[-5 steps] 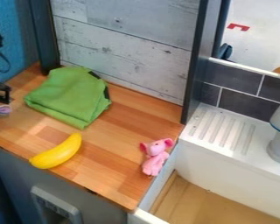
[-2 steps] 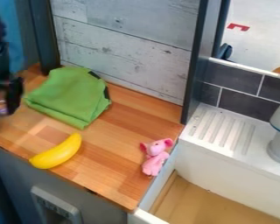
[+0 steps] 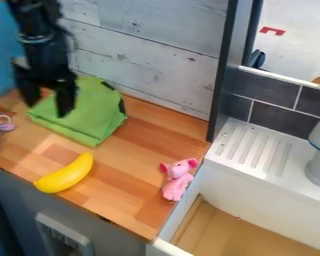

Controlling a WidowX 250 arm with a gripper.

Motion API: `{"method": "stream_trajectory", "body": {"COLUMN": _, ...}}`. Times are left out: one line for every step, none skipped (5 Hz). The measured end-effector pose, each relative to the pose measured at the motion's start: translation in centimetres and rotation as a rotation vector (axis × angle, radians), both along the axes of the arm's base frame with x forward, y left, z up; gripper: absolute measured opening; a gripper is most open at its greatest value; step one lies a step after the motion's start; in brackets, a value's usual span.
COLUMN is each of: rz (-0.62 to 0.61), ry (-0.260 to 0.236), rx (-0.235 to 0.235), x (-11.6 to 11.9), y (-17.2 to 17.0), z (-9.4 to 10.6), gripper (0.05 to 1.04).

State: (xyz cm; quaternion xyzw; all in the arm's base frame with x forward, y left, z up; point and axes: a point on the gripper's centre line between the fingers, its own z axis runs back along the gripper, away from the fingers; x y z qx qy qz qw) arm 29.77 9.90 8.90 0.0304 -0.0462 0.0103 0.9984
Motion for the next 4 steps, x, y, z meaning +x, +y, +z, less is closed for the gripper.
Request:
{"method": "stream_trajectory", "body": {"rz": -0.143, "ry": 0.047, "rx": -0.027, "x": -0.9, "y": -5.0, "z": -0.7, "gripper": 1.001}}
{"method": "stream_trajectory", "body": {"rz": -0.230, "ry": 0.068, "rx": -0.047, "x": -1.2, "y": -8.4, "z": -1.5, "gripper": 1.001}}
{"method": "stream_trajectory", "body": {"rz": -0.291, "ry": 0.133, "rx": -0.088, "x": -0.8, "y": -11.6, "z": -3.5, "gripper": 1.001}}
{"method": "stream_trajectory", "body": {"rz": -0.369, "ry": 0.121, "rx": -0.090, "x": -0.5, "y": -14.4, "z": -3.0, "gripper": 1.001}}
